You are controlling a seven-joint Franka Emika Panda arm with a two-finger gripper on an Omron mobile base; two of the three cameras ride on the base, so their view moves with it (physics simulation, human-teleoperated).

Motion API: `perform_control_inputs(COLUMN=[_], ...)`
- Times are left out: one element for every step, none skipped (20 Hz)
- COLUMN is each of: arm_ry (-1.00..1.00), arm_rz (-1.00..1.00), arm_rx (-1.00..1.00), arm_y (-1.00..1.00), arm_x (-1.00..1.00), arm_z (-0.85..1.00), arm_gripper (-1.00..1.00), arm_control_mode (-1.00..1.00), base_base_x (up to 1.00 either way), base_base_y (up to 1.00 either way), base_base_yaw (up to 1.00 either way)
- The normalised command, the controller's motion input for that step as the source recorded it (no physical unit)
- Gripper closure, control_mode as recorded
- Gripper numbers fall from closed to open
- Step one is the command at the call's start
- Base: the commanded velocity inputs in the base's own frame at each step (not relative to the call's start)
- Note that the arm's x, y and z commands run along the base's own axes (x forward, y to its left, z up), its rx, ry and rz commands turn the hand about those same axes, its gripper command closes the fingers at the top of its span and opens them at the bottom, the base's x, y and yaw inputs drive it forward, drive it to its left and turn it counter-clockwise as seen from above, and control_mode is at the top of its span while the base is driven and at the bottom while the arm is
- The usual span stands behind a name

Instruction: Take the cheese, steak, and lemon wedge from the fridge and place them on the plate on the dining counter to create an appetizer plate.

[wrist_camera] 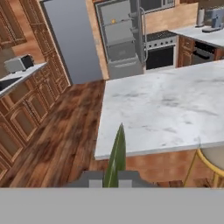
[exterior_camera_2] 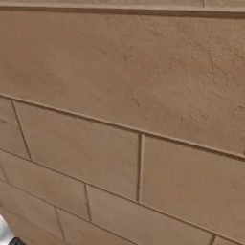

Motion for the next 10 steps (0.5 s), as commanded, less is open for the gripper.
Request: perform_control_inputs(arm_ry=[0.0, 0.0, 0.0, 0.0, 0.0, 0.0, 0.0, 0.0, 0.0, 0.0], arm_rz=[0.0, 0.0, 0.0, 0.0, 0.0, 0.0, 0.0, 0.0, 0.0, 0.0], arm_rx=[0.0, 0.0, 0.0, 0.0, 0.0, 0.0, 0.0, 0.0, 0.0, 0.0], arm_y=[0.0, 0.0, 0.0, 0.0, 0.0, 0.0, 0.0, 0.0, 0.0, 0.0], arm_x=[0.0, 0.0, 0.0, 0.0, 0.0, 0.0, 0.0, 0.0, 0.0, 0.0], arm_z=[0.0, 0.0, 0.0, 0.0, 0.0, 0.0, 0.0, 0.0, 0.0, 0.0], arm_gripper=[1.0, 1.0, 1.0, 1.0, 1.0, 1.0, 1.0, 1.0, 1.0, 1.0], arm_control_mode=[1.0, 1.0, 1.0, 1.0, 1.0, 1.0, 1.0, 1.0, 1.0, 1.0], base_base_x=[-0.75, -0.75, -0.71, -0.64, -0.57, -0.48, -0.39, -0.32, -0.26, -0.23], base_base_y=[-1.0, -1.0, -1.0, -1.0, -1.0, -1.0, -1.0, -1.0, -1.0, -1.0], base_base_yaw=[0.0, 0.0, 0.0, 0.0, 0.0, 0.0, 0.0, 0.0, 0.0, 0.0])
